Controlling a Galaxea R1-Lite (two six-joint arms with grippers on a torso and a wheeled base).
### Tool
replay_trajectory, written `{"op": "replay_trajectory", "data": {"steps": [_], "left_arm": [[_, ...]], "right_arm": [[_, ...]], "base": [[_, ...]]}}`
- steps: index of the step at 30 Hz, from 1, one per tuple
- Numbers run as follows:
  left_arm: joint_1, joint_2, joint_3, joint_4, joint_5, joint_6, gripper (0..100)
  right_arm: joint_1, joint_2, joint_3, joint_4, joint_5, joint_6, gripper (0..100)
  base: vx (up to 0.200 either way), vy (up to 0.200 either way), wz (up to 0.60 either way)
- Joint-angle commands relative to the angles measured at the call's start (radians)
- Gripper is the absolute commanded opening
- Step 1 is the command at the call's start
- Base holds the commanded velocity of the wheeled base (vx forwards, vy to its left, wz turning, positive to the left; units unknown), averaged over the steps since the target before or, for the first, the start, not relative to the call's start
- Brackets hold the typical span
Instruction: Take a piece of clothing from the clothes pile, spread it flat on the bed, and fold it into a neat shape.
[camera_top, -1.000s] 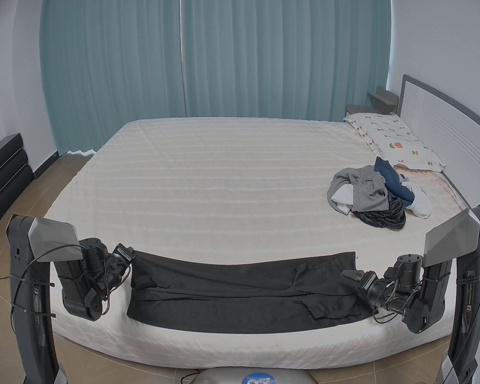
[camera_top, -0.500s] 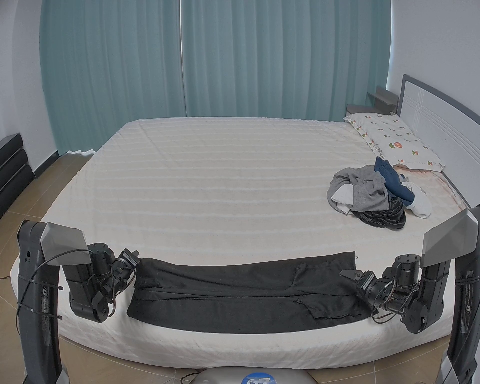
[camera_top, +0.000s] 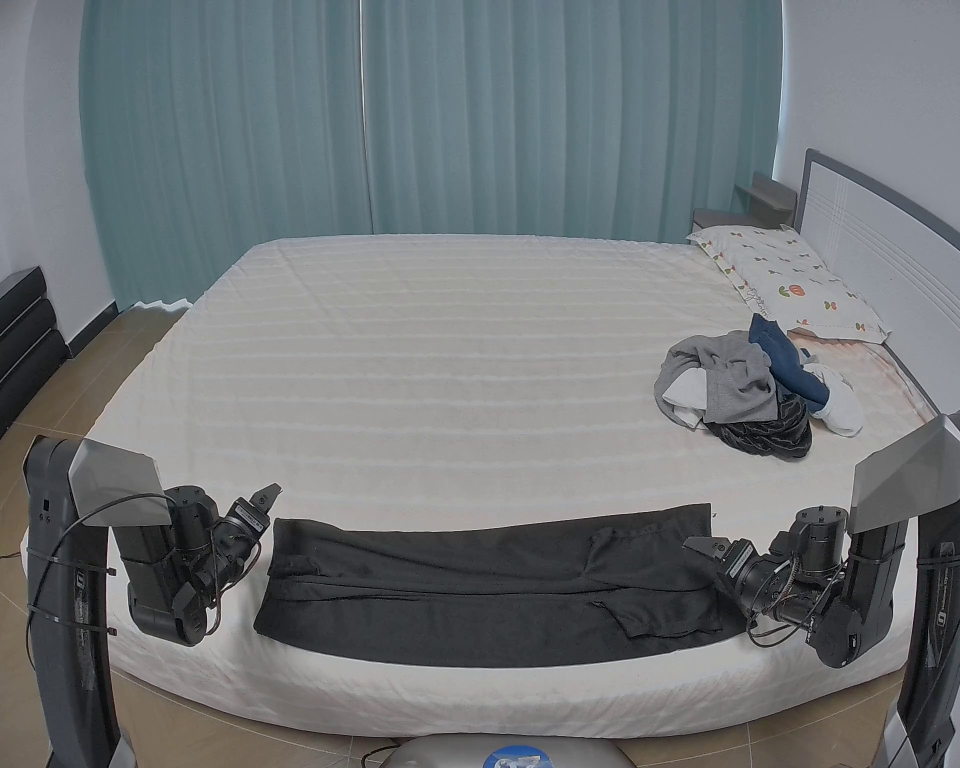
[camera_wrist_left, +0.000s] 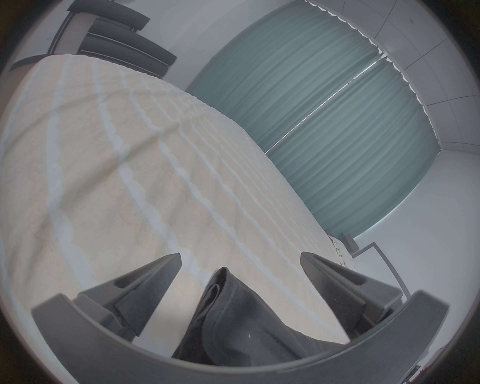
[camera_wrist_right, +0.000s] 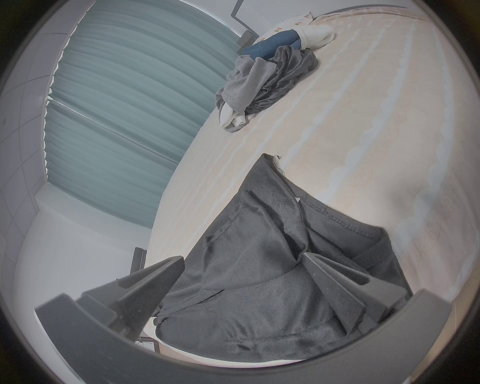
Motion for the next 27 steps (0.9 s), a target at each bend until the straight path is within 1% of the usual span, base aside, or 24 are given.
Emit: {"op": "replay_trajectory", "data": {"steps": [1,4,5,6,7,8,10,12,13,14,16,17,20,27], "left_arm": [[0.025,-0.11,0.144,-0.009,-0.024,-0.007,100],[0.022,-0.126,0.22,-0.01,-0.029,-0.005,100],[0.022,-0.126,0.226,-0.01,-0.029,-0.005,100],[0.017,-0.124,0.245,-0.01,-0.032,-0.007,100],[0.014,-0.124,0.254,-0.01,-0.035,-0.008,100],[0.013,-0.124,0.259,-0.01,-0.04,-0.008,100],[0.007,-0.124,0.263,-0.01,-0.044,-0.008,100],[-0.01,-0.116,0.266,-0.01,-0.046,-0.013,100],[-0.024,-0.115,0.277,-0.01,-0.046,-0.016,100],[-0.029,-0.115,0.28,-0.01,-0.046,-0.016,100],[-0.033,-0.112,0.285,-0.01,-0.046,-0.016,100],[-0.038,-0.098,0.289,-0.01,-0.046,-0.016,100],[-0.038,-0.09,0.285,-0.01,-0.044,-0.016,100],[-0.038,-0.087,0.283,-0.01,-0.043,-0.015,100]], "right_arm": [[0.029,-0.056,0.056,-0.007,-0.002,0.009,100],[0.05,-0.069,0.079,-0.007,-0.025,0.012,100],[0.052,-0.072,0.079,-0.007,-0.03,0.01,100],[0.055,-0.096,0.081,-0.004,-0.059,0.007,100],[0.056,-0.118,0.084,0.001,-0.07,0.006,100],[0.056,-0.133,0.089,0.003,-0.07,0.006,100],[0.059,-0.147,0.096,0.007,-0.07,0.006,100],[0.084,-0.154,0.107,0.024,-0.068,0.006,100],[0.115,-0.148,0.11,0.036,-0.071,0.009,100],[0.127,-0.142,0.112,0.044,-0.076,0.01,100],[0.142,-0.136,0.113,0.052,-0.078,0.012,100],[0.164,-0.125,0.113,0.059,-0.079,0.016,100],[0.179,-0.121,0.113,0.061,-0.079,0.032,100],[0.182,-0.056,0.092,0.059,-0.079,0.053,100]], "base": [[0.0,0.0,0.0],[0.0,0.0,0.0],[0.0,0.0,0.0],[0.0,0.0,0.0],[0.0,0.0,0.0],[0.0,0.0,0.0],[-0.2,0.0,0.0],[-0.2,0.0,0.0],[-0.2,0.0,0.0],[-0.2,0.0,0.0],[0.0,0.0,0.0],[0.0,0.0,0.0],[0.0,0.0,0.0],[0.0,0.0,0.0]]}}
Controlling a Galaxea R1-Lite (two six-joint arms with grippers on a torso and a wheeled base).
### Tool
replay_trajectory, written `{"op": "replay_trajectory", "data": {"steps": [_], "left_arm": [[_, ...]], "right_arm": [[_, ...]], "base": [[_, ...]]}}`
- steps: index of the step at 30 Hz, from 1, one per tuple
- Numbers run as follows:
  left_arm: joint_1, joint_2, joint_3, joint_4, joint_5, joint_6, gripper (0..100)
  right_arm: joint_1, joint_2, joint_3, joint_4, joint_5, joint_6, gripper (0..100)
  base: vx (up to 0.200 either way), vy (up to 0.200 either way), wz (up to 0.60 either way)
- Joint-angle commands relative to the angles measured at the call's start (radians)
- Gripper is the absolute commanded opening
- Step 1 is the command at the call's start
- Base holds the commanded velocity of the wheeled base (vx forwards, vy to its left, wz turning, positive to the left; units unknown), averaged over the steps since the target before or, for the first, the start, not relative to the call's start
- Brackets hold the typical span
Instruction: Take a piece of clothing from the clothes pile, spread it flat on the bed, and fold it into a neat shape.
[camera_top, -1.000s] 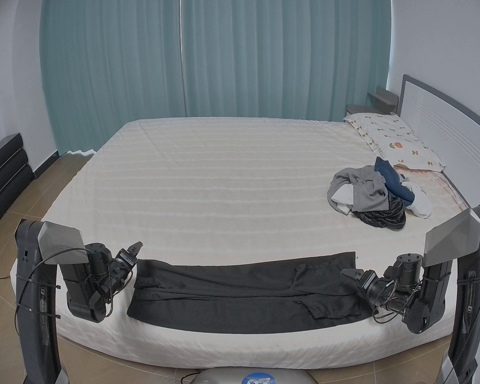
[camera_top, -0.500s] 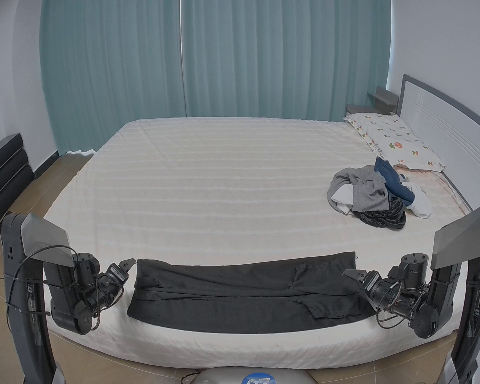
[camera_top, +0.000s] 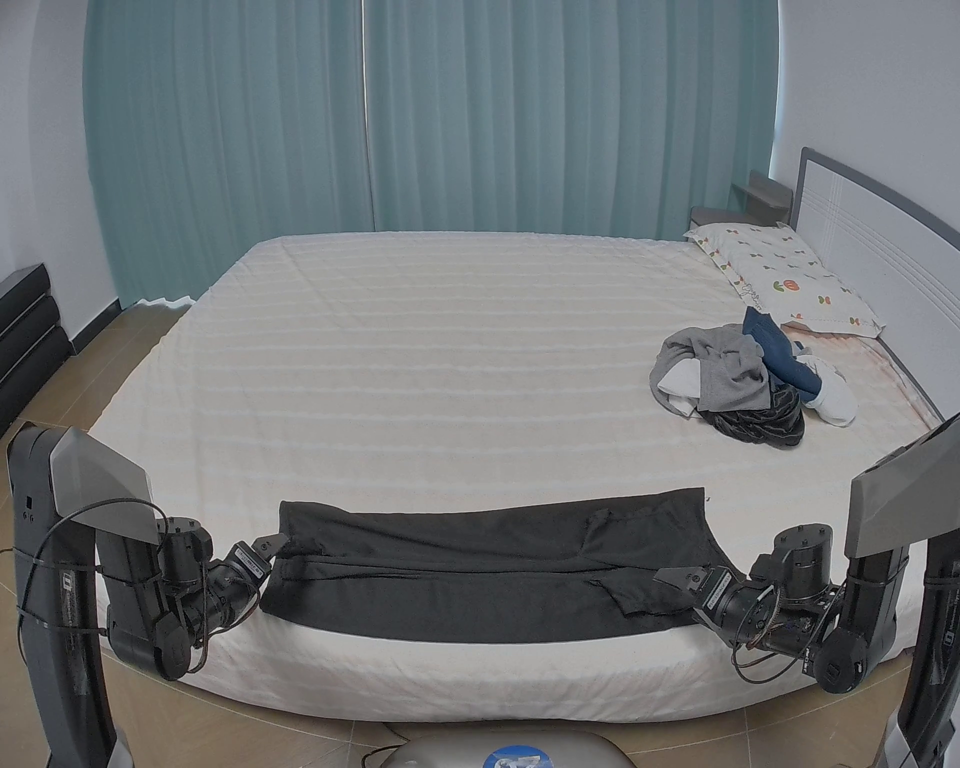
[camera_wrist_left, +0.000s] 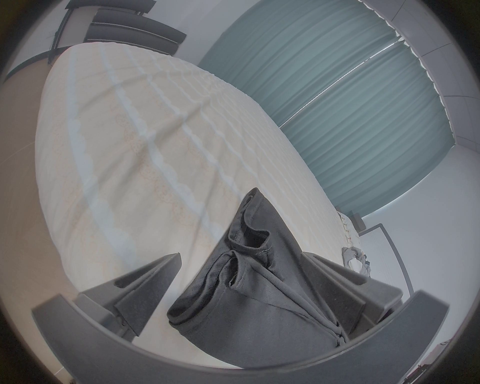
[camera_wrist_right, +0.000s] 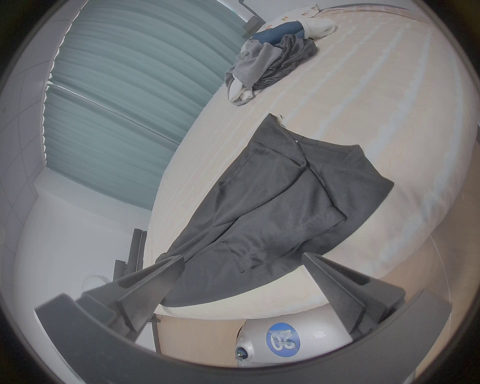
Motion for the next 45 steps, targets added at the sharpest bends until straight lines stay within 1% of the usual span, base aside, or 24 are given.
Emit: {"op": "replay_trajectory", "data": {"steps": [1,11,20,21,26,33,38,45], "left_arm": [[0.0,0.006,0.0,-0.01,0.002,0.0,100],[-0.002,0.007,-0.001,-0.01,0.002,0.0,100],[-0.002,0.007,-0.003,-0.01,0.006,0.0,100],[-0.002,0.009,-0.003,-0.01,0.006,0.0,100],[0.0,0.009,-0.004,-0.01,0.006,0.0,100],[-0.002,0.009,-0.004,-0.01,0.008,0.0,100],[-0.002,0.009,-0.004,-0.01,0.008,0.0,100],[-0.002,0.009,-0.004,-0.01,0.008,0.0,100]], "right_arm": [[0.004,0.049,-0.016,-0.002,0.0,0.002,100],[0.001,0.083,-0.053,-0.002,0.0,0.024,100],[-0.022,0.129,-0.113,-0.002,-0.004,0.033,100],[-0.022,0.129,-0.111,-0.002,-0.009,0.033,0],[-0.011,0.125,-0.091,0.004,-0.027,0.031,0],[-0.01,0.112,-0.064,0.01,-0.027,0.028,0],[0.005,0.089,-0.033,0.013,-0.027,0.022,0],[0.012,0.095,-0.033,0.018,-0.029,0.021,0]], "base": [[0.0,0.0,0.0],[0.0,0.0,0.0],[0.0,0.0,0.0],[0.0,0.0,0.0],[0.0,0.0,0.0],[0.0,0.0,0.0],[0.0,0.0,0.0],[0.0,0.0,0.0]]}}
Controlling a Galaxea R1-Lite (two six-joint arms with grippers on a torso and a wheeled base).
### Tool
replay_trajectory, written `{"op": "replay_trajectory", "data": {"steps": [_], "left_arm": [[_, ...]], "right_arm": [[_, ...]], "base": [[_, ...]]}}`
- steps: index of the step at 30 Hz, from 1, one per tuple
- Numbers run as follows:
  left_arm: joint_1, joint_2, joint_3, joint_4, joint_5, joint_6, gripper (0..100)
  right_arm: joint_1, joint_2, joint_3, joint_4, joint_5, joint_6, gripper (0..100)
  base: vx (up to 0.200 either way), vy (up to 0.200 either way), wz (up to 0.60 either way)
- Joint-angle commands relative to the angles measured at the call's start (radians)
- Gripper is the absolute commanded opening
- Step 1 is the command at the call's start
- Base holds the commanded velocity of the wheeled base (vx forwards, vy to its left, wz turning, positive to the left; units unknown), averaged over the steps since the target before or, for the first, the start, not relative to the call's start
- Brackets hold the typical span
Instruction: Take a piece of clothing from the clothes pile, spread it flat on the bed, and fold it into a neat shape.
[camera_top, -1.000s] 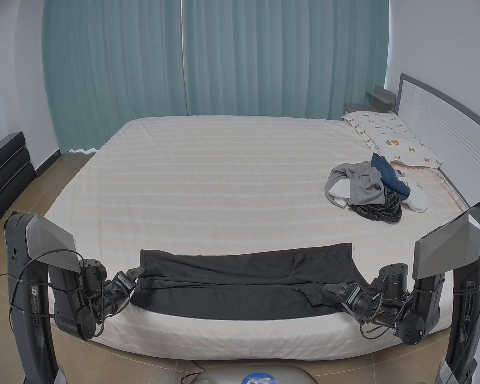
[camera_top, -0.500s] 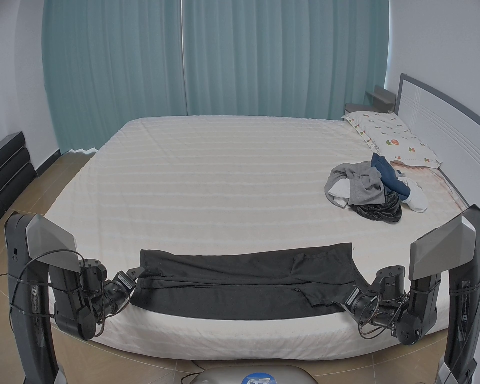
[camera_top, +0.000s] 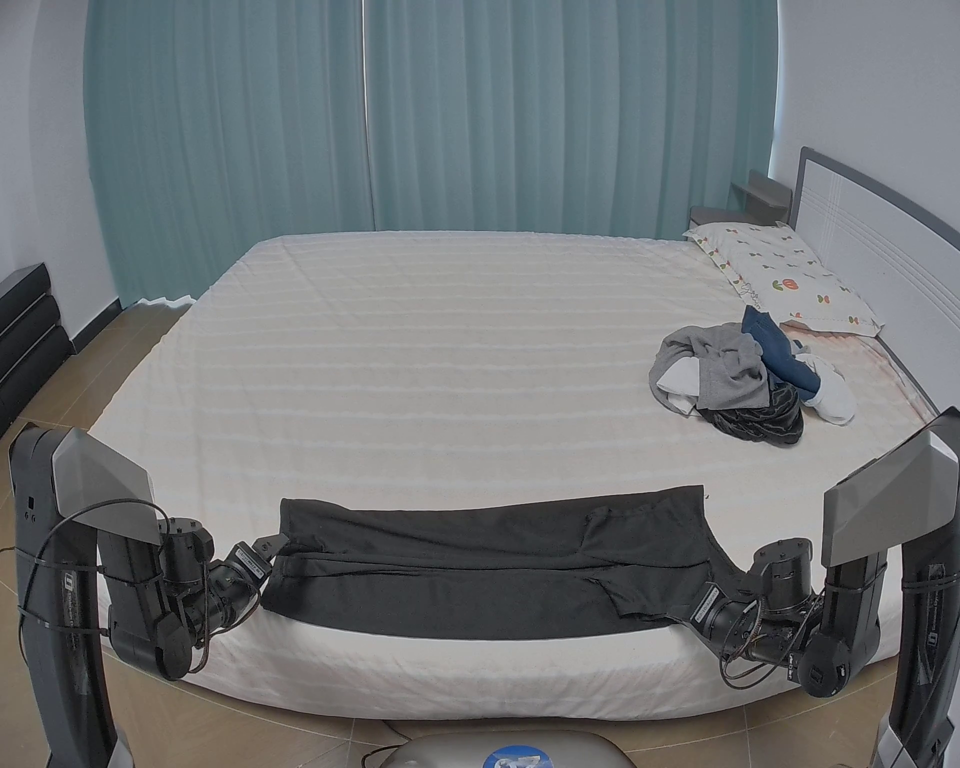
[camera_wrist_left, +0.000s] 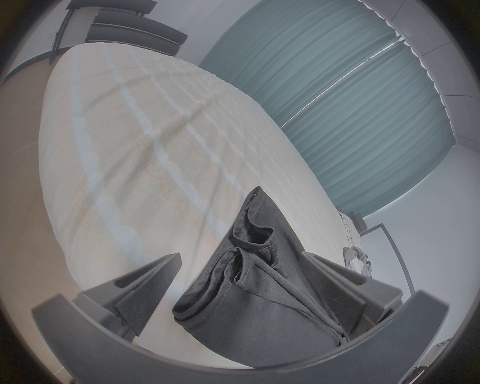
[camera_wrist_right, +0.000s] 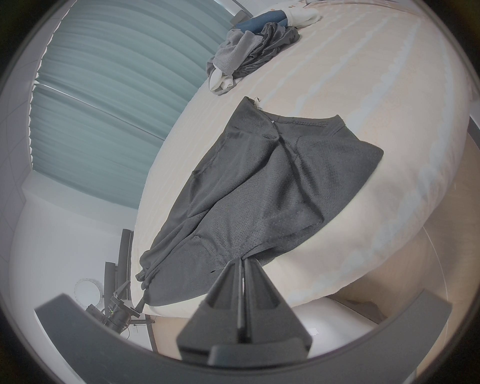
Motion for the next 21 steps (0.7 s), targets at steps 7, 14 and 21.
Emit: {"op": "replay_trajectory", "data": {"steps": [7,14,21], "left_arm": [[0.0,0.002,0.0,-0.01,0.002,0.006,100],[-0.005,0.002,-0.001,-0.01,0.003,0.006,100],[-0.006,-0.002,-0.004,-0.01,0.003,0.0,100]], "right_arm": [[-0.011,0.003,-0.001,-0.011,0.001,-0.004,100],[-0.058,-0.129,-0.001,-0.023,0.003,-0.013,100],[-0.222,-0.101,-0.089,-0.033,0.026,-0.012,100]], "base": [[0.0,0.0,0.0],[0.0,0.0,0.0],[0.0,0.0,0.0]]}}
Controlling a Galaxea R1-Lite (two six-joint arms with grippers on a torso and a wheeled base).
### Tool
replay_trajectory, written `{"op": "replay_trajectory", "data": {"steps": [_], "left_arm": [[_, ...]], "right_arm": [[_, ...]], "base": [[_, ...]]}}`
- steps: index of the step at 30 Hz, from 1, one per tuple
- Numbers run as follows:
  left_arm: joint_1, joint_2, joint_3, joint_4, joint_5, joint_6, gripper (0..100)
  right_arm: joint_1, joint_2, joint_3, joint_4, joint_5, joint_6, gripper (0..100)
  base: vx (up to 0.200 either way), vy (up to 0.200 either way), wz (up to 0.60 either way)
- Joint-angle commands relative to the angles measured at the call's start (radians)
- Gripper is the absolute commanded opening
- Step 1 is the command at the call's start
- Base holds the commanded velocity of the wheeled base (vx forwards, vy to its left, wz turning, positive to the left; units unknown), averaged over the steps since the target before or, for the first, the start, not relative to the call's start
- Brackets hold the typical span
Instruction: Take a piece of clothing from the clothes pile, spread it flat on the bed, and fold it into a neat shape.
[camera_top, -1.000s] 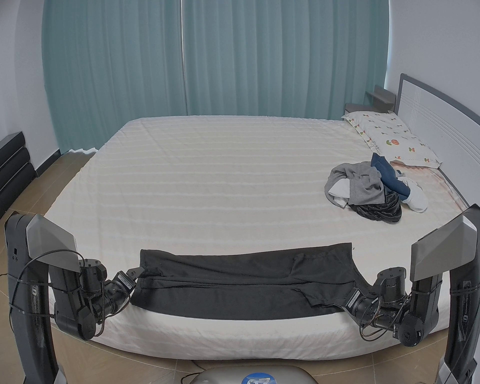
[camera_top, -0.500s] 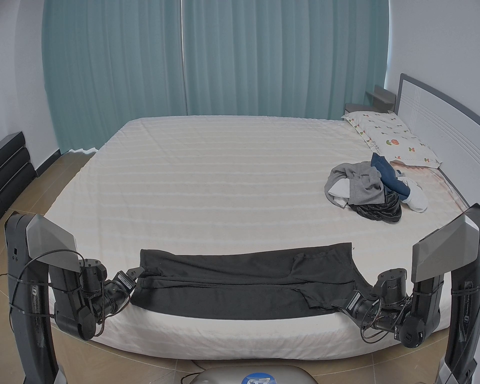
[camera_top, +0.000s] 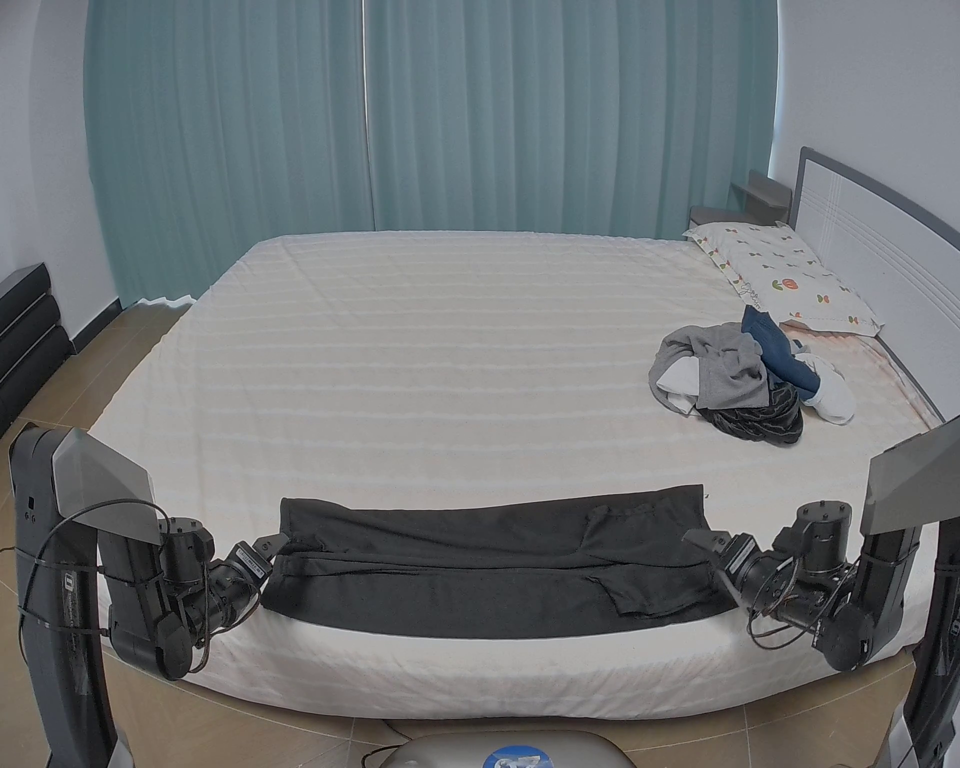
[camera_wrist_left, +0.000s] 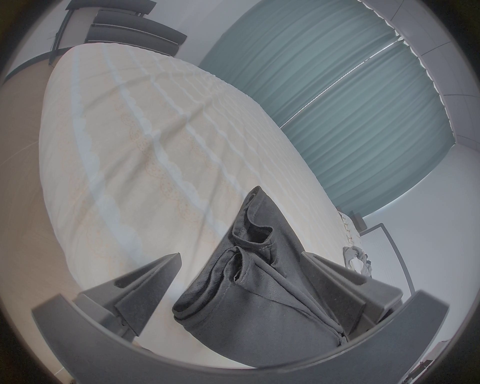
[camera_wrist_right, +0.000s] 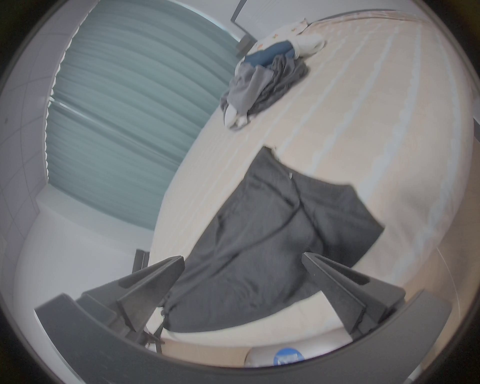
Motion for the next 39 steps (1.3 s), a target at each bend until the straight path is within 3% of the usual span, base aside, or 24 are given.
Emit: {"op": "replay_trajectory", "data": {"steps": [1,9,14,30,33,35,36,39], "left_arm": [[-0.003,-0.001,-0.003,-0.01,0.001,-0.002,100],[-0.023,-0.001,-0.004,-0.01,0.003,0.001,100],[-0.03,-0.001,-0.001,-0.01,0.009,0.003,100],[-0.018,-0.119,0.011,-0.012,0.07,0.02,100],[0.02,-0.178,0.031,0.001,0.07,0.103,100],[0.02,-0.178,0.031,0.001,0.07,0.103,100],[0.04,-0.184,0.05,-0.001,0.07,0.173,100],[0.037,-0.176,0.05,-0.001,0.067,0.182,100]], "right_arm": [[-0.123,0.025,-0.082,-0.004,0.02,0.001,100],[-0.216,0.119,-0.159,-0.007,0.052,0.011,100],[-0.218,0.166,-0.169,-0.044,0.059,0.028,100],[-0.21,0.194,-0.168,-0.058,0.068,0.057,100],[-0.206,0.203,-0.168,-0.058,0.066,0.053,100],[-0.206,0.203,-0.168,-0.058,0.066,0.053,100],[-0.203,0.205,-0.166,-0.058,0.063,0.051,100],[-0.201,0.206,-0.165,-0.058,0.063,0.048,100]], "base": [[0.0,0.0,0.0],[0.0,-0.175,0.0],[0.0,-0.2,0.0],[0.0,0.0,0.0],[0.0,0.0,0.0],[0.0,0.0,0.0],[0.0,0.0,0.0],[0.0,0.0,0.0]]}}
